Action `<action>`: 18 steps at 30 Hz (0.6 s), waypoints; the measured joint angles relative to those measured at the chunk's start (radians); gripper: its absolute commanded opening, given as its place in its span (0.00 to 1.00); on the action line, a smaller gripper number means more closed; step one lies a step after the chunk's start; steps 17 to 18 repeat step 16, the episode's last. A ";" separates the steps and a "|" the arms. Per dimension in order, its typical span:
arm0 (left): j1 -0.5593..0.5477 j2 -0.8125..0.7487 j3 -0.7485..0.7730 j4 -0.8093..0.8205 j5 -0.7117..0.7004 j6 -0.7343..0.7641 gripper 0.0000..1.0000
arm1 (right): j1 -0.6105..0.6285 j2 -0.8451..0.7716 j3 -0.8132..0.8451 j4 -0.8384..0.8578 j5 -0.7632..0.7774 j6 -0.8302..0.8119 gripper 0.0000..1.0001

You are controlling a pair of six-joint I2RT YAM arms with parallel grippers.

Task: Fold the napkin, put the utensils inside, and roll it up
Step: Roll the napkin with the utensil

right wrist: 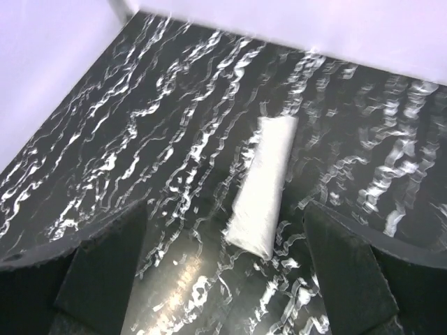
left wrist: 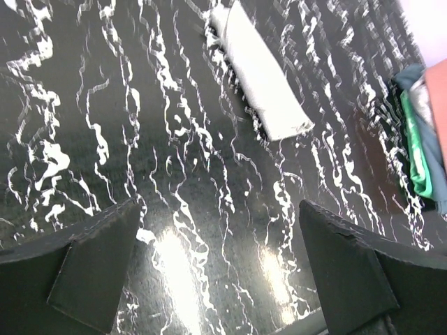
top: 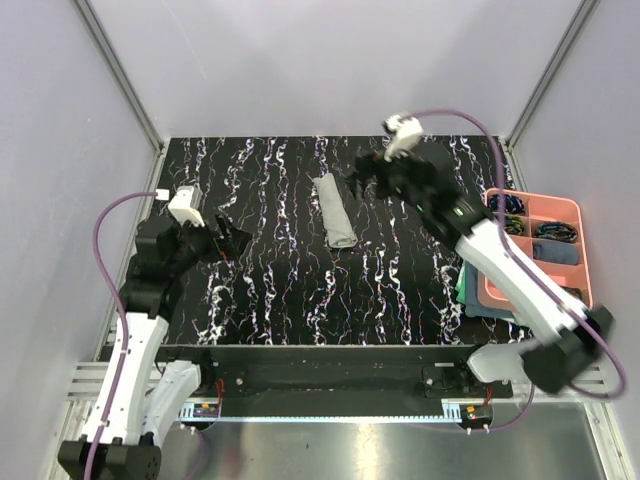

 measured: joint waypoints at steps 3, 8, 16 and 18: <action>0.000 -0.059 -0.024 0.017 -0.006 0.000 0.99 | 0.000 -0.210 -0.218 0.105 0.071 0.003 1.00; 0.000 -0.093 -0.036 0.036 -0.011 -0.002 0.99 | 0.000 -0.333 -0.532 0.172 0.172 0.022 1.00; 0.000 -0.117 -0.055 0.053 -0.026 -0.003 0.99 | 0.000 -0.409 -0.722 0.162 0.246 0.038 1.00; 0.000 -0.117 -0.055 0.053 -0.026 -0.003 0.99 | 0.000 -0.409 -0.722 0.162 0.246 0.038 1.00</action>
